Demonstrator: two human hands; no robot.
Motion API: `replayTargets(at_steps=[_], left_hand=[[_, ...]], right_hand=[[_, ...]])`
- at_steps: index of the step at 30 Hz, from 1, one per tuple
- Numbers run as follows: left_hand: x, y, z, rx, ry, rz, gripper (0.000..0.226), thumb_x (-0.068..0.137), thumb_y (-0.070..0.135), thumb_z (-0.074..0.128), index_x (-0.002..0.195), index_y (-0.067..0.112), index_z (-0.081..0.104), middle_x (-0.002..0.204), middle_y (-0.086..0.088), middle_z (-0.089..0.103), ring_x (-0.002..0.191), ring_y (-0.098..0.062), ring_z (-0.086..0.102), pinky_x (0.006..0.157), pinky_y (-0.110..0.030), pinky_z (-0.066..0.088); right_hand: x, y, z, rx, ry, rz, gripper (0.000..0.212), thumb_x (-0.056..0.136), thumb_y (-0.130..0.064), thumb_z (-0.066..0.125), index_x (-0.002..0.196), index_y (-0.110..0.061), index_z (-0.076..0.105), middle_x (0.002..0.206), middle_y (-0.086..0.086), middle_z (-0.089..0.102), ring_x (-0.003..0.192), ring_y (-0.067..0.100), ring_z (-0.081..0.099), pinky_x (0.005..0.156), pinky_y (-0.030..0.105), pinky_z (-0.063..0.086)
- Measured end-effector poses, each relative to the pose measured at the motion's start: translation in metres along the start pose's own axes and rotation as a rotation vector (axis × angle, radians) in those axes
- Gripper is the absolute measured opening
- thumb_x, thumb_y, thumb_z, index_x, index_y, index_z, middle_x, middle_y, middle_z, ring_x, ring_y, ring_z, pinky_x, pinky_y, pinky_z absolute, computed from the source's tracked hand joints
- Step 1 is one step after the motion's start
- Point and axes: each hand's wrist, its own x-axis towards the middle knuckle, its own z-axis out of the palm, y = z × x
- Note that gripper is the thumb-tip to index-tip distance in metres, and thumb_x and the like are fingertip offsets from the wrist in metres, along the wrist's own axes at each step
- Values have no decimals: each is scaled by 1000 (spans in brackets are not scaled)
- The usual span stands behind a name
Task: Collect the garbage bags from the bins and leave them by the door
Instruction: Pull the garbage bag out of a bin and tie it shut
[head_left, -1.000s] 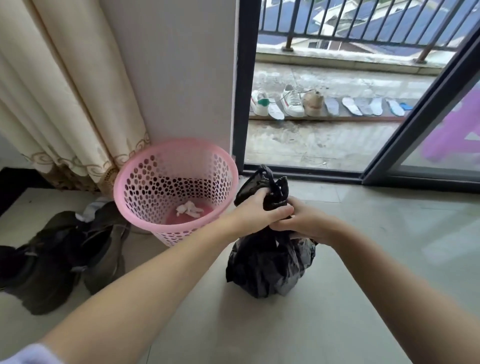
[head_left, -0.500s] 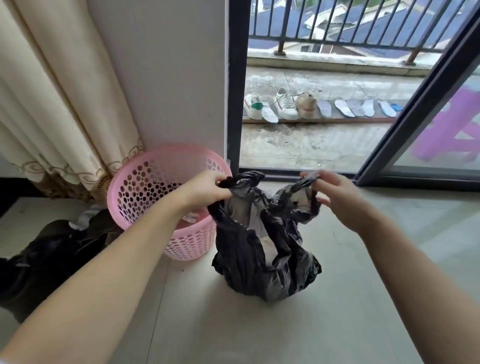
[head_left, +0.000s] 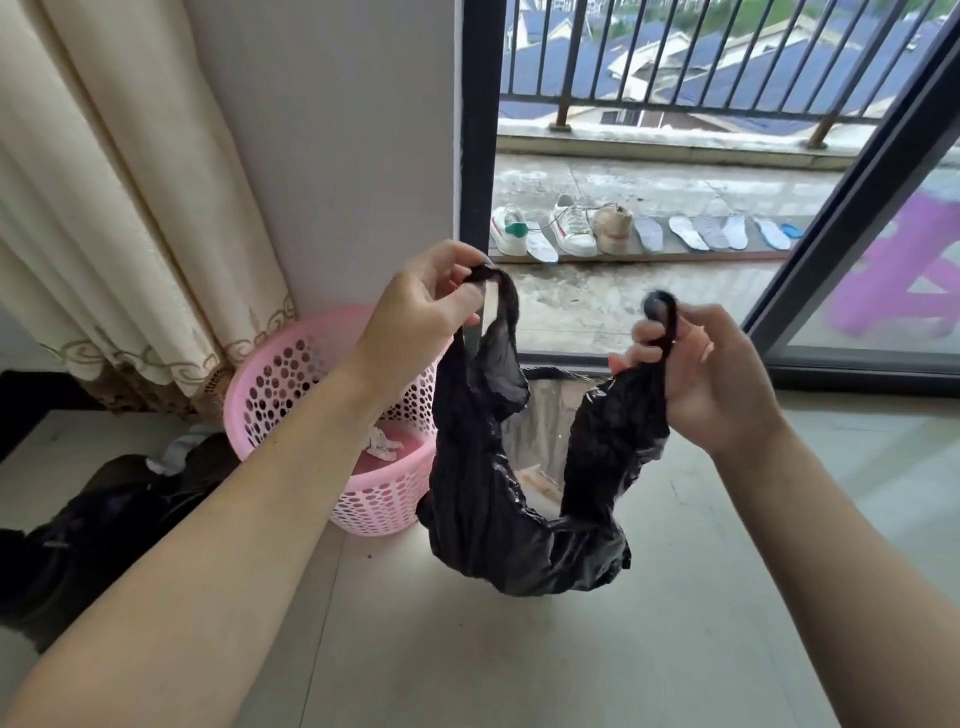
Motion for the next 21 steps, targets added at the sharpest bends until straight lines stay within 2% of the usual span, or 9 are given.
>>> replayTargets(at_steps=[3, 5, 8, 10, 12, 14, 15, 18, 21], left_hand=[[-5, 10, 11, 328, -276, 55, 17, 88, 3, 56, 92, 19, 63, 82, 0, 57, 69, -5, 52, 77, -25, 53], [-12, 13, 26, 426, -388, 98, 17, 86, 3, 59, 92, 17, 65, 91, -2, 58, 74, -7, 52, 79, -23, 52], [-20, 15, 49, 434, -450, 131, 15, 86, 8, 62, 89, 23, 65, 97, 2, 56, 87, -4, 51, 84, -12, 42], [-18, 10, 52, 360, -420, 123, 19, 86, 13, 63, 100, 26, 62, 111, 3, 55, 108, -7, 51, 96, -18, 39], [-14, -1, 41, 258, -363, -19, 52, 86, 21, 67, 132, 29, 46, 137, 3, 44, 130, -4, 39, 102, -20, 33], [-17, -23, 30, 226, -447, -244, 87, 81, 31, 72, 147, 41, 16, 153, 8, 26, 141, -5, 24, 111, -26, 23], [-22, -34, 29, 228, -541, -331, 90, 77, 34, 74, 145, 46, 17, 153, 12, 28, 141, -6, 27, 115, -32, 24], [-34, -55, 40, 113, -668, -368, 42, 83, 20, 69, 120, 35, 55, 116, 10, 65, 110, -1, 60, 99, -22, 47], [-32, -56, 51, -10, -428, -325, 25, 89, 3, 55, 83, 23, 68, 79, 1, 70, 79, -11, 65, 79, -22, 51]], right_hand=[[-2, 5, 5, -414, -159, 112, 28, 87, -30, 53, 113, -23, 59, 78, -1, 55, 63, 9, 54, 65, 23, 51], [-5, 18, 19, -881, -289, 131, 14, 91, -19, 55, 100, -29, 58, 70, -3, 56, 61, 8, 53, 56, 15, 45], [-1, 42, 37, -1304, -272, 34, 33, 91, -7, 51, 63, -23, 45, 48, -10, 40, 44, 4, 35, 47, 19, 31], [6, 48, 35, -1223, -148, 49, 34, 91, -3, 36, 67, -21, 51, 43, -8, 30, 39, 7, 22, 46, 26, 18], [8, 45, 28, -942, -43, 118, 38, 98, -17, 30, 95, -29, 67, 45, -1, 30, 40, 12, 22, 45, 26, 19], [6, 39, 24, -688, -56, 172, 40, 101, -34, 28, 116, -30, 64, 50, 0, 35, 44, 14, 27, 50, 26, 23], [4, 37, 23, -614, -95, 203, 41, 100, -38, 27, 118, -29, 64, 53, 0, 38, 46, 14, 29, 51, 26, 25], [1, 37, 26, -561, -197, 309, 48, 95, -45, 30, 105, -23, 71, 55, -2, 38, 47, 12, 30, 51, 25, 23], [0, 39, 27, -786, -225, 375, 44, 97, -36, 39, 87, -14, 75, 52, -4, 33, 44, 10, 26, 55, 30, 13]])
